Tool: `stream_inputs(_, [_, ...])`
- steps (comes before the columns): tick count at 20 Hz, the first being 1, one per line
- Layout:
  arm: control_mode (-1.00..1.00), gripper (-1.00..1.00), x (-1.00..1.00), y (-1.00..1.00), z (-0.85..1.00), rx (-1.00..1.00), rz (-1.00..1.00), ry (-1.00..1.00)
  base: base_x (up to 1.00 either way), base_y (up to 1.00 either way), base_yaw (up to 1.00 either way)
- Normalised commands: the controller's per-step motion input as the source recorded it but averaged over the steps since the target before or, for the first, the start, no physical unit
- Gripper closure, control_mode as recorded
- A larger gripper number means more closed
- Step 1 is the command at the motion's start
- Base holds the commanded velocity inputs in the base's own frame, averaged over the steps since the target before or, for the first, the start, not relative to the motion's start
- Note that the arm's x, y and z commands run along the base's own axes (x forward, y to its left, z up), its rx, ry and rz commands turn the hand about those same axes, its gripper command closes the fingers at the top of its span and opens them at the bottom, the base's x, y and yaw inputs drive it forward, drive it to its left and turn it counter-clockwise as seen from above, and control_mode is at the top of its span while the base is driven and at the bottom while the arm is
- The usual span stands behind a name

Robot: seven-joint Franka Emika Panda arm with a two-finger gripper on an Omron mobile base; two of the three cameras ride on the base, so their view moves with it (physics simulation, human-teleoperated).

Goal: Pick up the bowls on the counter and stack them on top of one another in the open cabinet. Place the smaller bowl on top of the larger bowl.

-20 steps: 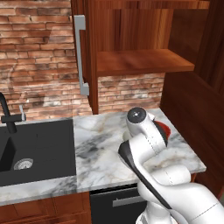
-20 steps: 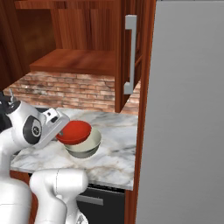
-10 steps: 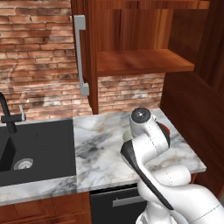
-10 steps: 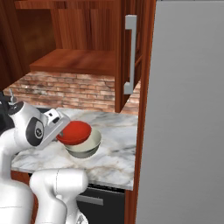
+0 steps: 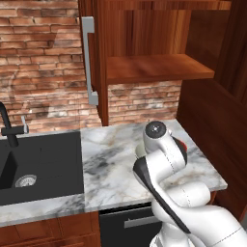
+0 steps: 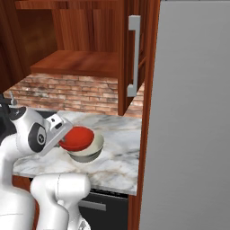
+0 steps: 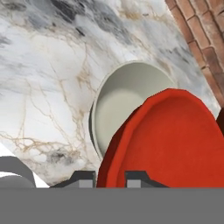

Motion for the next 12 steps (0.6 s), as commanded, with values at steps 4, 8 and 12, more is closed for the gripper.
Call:
stream_inputs(4, [-1.00,1.00,0.00,0.00,-0.11,0.00,0.00,0.00,0.00,0.00,0.00])
stream_inputs(8, [-1.00,1.00,0.00,0.00,-0.08,0.00,0.00,0.00,0.00,0.00,0.00])
stream_inputs(12, [-1.00,1.00,0.01,0.00,-0.05,0.00,0.00,0.00,0.00,0.00,0.00])
